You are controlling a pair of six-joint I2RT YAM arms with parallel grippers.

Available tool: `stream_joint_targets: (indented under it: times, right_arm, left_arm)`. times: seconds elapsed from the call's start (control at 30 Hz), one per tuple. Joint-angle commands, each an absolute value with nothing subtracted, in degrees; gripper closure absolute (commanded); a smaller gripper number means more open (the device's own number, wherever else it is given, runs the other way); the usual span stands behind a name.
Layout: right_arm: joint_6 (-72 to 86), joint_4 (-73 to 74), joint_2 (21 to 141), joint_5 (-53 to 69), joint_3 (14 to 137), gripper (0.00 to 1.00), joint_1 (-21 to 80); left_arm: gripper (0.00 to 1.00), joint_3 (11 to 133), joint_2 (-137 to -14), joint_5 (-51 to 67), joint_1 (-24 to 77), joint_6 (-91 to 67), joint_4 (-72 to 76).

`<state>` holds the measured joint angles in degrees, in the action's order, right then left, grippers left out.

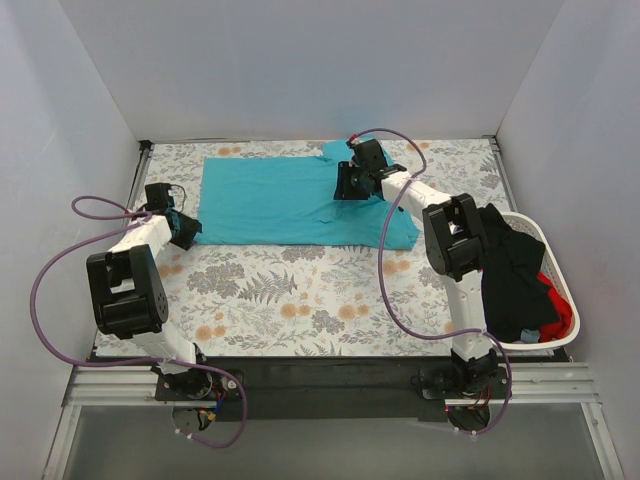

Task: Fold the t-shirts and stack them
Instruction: Fold the tshirt

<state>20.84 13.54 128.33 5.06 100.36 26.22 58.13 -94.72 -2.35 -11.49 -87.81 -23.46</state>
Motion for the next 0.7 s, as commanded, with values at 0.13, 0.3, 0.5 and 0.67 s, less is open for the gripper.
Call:
stream_joint_targets:
  times: [0.13, 0.3, 0.5, 0.67]
  right_arm:
    - [17.85, 12.3, 131.57, 9.58, 107.4, 0.55, 27.07]
    - [15.47, 12.04, 131.23, 8.01, 106.8, 0.55, 28.21]
    - [14.42, 10.81, 124.99, 2.04, 103.19, 0.56, 28.21]
    - [14.85, 14.58, 125.15, -1.93, 104.85, 0.59, 28.21]
  left_arm:
    - [0.69, 59.5, -92.02, -1.58, -11.34, -87.19, -23.12]
    - [0.69, 59.24, -91.5, -1.14, -11.25, -87.01, -22.85]
    - [0.69, 58.1, -90.17, -0.97, -11.34, -86.57, -21.88]
    - [0.69, 58.09, -90.53, -0.44, -11.34, -87.01, -21.71]
